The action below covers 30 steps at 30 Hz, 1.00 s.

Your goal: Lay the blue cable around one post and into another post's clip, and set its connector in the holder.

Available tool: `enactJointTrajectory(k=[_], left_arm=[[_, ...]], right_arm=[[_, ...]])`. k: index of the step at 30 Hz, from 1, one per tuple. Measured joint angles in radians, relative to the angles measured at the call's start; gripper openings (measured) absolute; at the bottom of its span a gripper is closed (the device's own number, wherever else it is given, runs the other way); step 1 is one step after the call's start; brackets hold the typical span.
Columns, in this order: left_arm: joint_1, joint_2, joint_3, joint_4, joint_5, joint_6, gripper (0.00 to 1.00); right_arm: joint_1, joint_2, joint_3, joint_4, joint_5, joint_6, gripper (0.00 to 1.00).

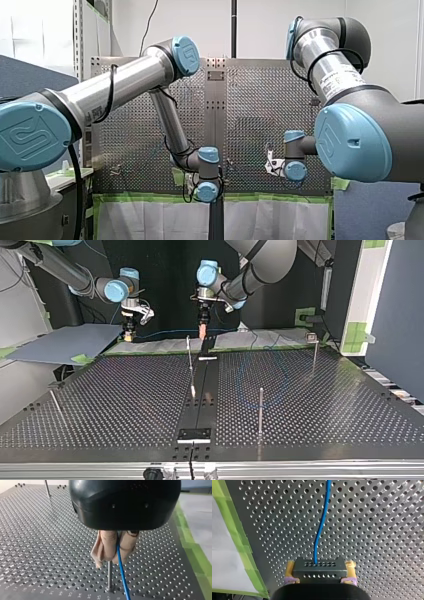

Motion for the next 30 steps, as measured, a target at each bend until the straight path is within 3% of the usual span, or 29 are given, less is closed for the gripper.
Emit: enactJointTrajectory(k=[15, 21, 30], left_arm=[[0.030, -0.004, 0.046, -0.047, -0.003, 0.004, 0.18], [0.043, -0.042, 0.074, -0.077, 0.004, 0.000, 0.18], [0.050, -0.062, 0.107, -0.092, 0.009, -0.038, 0.18]], right_arm=[[-0.001, 0.001, 0.000, 0.000, -0.017, -0.003, 0.61], [-0.001, 0.002, -0.001, 0.000, -0.017, -0.001, 0.61], [-0.001, 0.002, -0.001, 0.001, -0.018, -0.002, 0.61]])
